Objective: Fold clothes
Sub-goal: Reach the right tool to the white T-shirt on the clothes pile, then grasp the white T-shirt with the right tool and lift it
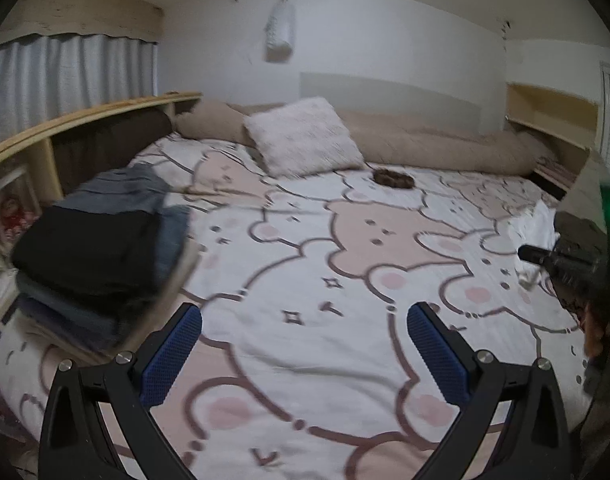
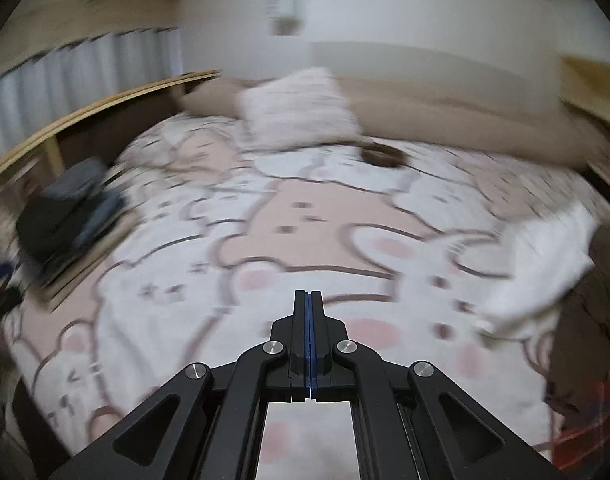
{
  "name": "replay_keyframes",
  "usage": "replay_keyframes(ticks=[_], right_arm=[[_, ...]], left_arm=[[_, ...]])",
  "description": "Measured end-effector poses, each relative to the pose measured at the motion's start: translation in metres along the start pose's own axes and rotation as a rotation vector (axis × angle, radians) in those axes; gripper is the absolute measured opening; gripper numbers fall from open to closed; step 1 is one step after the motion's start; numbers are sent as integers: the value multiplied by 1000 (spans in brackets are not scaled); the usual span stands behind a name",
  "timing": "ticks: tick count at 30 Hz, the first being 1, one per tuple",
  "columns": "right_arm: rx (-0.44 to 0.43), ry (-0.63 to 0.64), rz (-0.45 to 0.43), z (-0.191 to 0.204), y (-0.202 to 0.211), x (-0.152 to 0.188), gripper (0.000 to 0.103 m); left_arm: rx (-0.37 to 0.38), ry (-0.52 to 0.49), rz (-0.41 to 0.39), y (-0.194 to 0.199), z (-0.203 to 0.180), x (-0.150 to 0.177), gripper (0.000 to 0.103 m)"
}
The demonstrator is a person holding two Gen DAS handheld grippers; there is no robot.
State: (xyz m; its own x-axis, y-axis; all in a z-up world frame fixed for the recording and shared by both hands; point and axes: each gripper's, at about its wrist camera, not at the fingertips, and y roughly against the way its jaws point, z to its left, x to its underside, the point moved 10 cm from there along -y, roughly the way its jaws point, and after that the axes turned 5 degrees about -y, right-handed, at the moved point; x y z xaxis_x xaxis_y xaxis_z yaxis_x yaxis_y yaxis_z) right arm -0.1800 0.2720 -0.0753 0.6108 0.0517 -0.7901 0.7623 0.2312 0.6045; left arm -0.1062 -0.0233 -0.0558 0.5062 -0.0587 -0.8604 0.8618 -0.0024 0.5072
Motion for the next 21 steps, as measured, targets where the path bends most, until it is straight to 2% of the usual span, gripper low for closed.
replay_keyframes(ticks=[1, 3, 5, 7, 9, 10, 11, 13, 16, 21], right_arm=[[57, 23, -27, 7, 1, -1, 0], [265, 65, -63, -3, -4, 1, 0], [450, 66, -32, -31, -16, 10, 1], [528, 15, 28, -63, -27, 20, 4], [608, -51, 71, -105, -34, 27, 24], [647, -72, 72, -122, -34, 27, 59], [696, -87, 61, -145, -32, 25, 83], [751, -97, 56, -171, -29, 23, 83], [756, -149, 137, -202, -52, 30, 83], [805, -324, 244, -252, -99, 46, 83]], left_arm=[[-8, 1, -6, 3, 4, 0, 103], [-31, -6, -9, 9, 17, 4, 103], [-39, -2, 5, 7, 23, 10, 103], [-44, 5, 21, 5, 29, 16, 103], [-38, 17, 48, -3, 28, 23, 103], [-35, 20, 60, -7, 26, 26, 103], [-31, 23, 72, -10, 24, 29, 103], [-25, 11, 87, -16, 16, 30, 103], [-16, -6, 110, -24, 5, 31, 103], [-26, -61, 123, -32, -13, 26, 103]])
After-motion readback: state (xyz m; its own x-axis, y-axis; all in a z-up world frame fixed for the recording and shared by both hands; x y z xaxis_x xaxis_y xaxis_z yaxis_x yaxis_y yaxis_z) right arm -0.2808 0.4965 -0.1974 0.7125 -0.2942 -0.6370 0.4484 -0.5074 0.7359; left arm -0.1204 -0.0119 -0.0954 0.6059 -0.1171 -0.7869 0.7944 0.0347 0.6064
